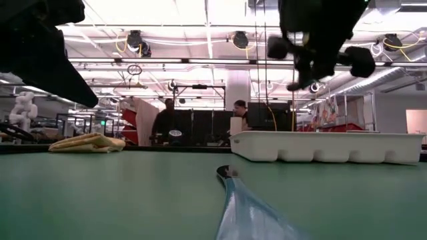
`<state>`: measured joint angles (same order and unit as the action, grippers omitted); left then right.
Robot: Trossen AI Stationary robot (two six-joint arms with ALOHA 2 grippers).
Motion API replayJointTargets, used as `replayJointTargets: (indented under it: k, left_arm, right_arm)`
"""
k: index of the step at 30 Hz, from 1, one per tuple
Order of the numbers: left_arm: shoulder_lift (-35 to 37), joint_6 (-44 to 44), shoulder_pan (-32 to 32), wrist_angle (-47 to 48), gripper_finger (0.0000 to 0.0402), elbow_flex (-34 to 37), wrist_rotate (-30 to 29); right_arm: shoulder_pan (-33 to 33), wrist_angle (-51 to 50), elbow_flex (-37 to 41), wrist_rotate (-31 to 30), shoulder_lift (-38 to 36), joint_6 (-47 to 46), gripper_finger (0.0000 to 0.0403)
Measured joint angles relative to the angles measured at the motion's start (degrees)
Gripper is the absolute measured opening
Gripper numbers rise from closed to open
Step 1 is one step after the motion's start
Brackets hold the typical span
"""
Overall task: Sort silverware
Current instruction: Put the blue spoon into the silverware organizer
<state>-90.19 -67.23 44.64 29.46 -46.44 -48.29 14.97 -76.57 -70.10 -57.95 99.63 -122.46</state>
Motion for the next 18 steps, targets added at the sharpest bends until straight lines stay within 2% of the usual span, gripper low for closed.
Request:
replayJointTargets:
  k: [2,5,12,18]
  left_arm:
    - [0.0,0.3,0.0,0.0,0.0109,0.0,0.0]
    - [0.0,0.5,0.0,0.2,0.0109,0.0,-0.2]
    - [0.0,0.5,0.0,0.2,0.0109,0.0,-0.3]
    - [0.0,0.5,0.0,0.2,0.0109,0.0,-0.2]
  right_arm:
    - [-1.9,-2.5,1.0,2.4,0.1,0.8,0.0]
    - [-4.0,-2.3,2.5,2.7,0.1,4.7,0.0]
    - [-8.5,3.9,2.8,4.3,0.3,29.1,0.0]
    - [-12.0,5.5,2.8,5.2,1.3,41.6,0.0]
